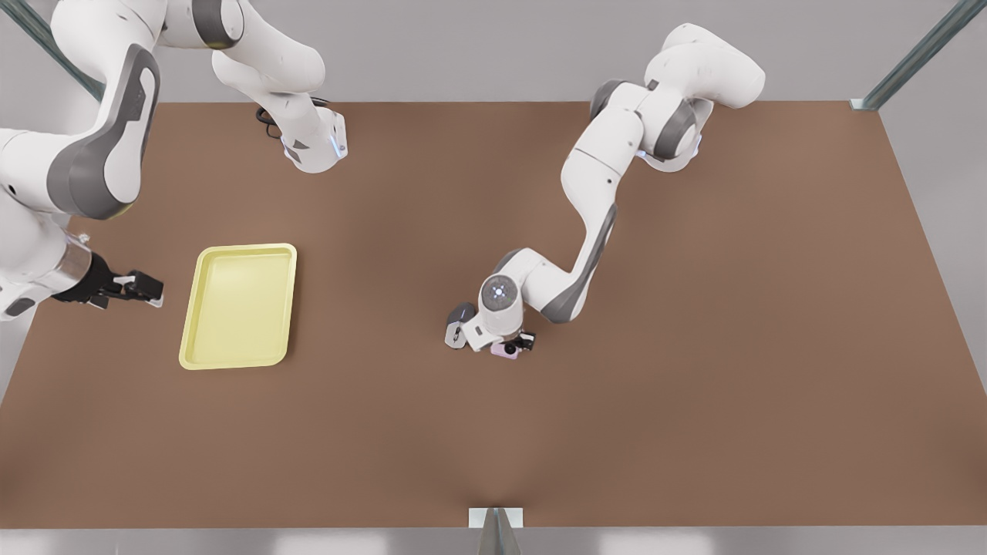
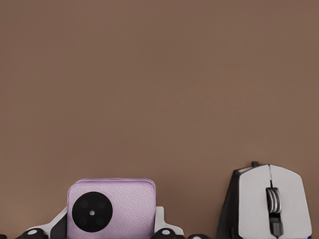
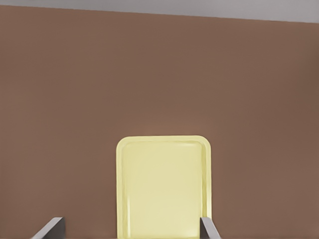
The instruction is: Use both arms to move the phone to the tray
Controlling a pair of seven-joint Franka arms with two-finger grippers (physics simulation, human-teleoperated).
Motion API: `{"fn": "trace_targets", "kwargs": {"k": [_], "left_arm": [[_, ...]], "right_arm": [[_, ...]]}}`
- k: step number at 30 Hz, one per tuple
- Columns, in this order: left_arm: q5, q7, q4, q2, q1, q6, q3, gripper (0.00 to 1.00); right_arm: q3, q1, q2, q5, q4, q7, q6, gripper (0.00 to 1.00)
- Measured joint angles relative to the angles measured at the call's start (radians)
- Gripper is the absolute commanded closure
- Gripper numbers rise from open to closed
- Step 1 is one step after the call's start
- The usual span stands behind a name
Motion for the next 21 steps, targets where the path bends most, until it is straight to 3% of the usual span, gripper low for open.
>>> {"fn": "trace_targets", "kwargs": {"k": [4,5,10,13,17,19,21], "left_arm": [[0.008,-0.032,0.005,0.016,0.0,0.029,-0.001,0.18],[0.008,-0.037,0.006,0.017,0.0,0.037,-0.003,0.01],[0.007,-0.062,0.018,0.015,0.0,0.062,-0.019,0.0],[0.005,-0.071,0.02,-0.013,0.016,0.043,-0.02,0.0],[0.003,-0.032,0.016,-0.147,0.156,-0.129,0.012,0.0],[-0.001,-0.009,0.011,-0.262,0.225,-0.235,0.105,0.0],[-0.016,0.015,0.008,-0.401,0.316,-0.341,0.129,0.0]], "right_arm": [[0.004,0.019,-0.016,0.001,-0.021,0.003,0.023,0.0],[0.007,0.021,-0.027,0.001,-0.045,0.003,0.028,0.0],[0.011,0.019,-0.049,-0.006,-0.091,0.006,0.054,0.0],[0.074,0.017,-0.079,-0.005,-0.159,0.006,0.062,0.0],[0.151,0.097,-0.089,-0.001,-0.205,0.02,0.062,0.0],[0.159,0.187,-0.044,0.002,-0.185,0.042,0.066,0.0],[0.163,0.289,0.017,0.004,-0.163,0.086,0.077,0.0]]}}
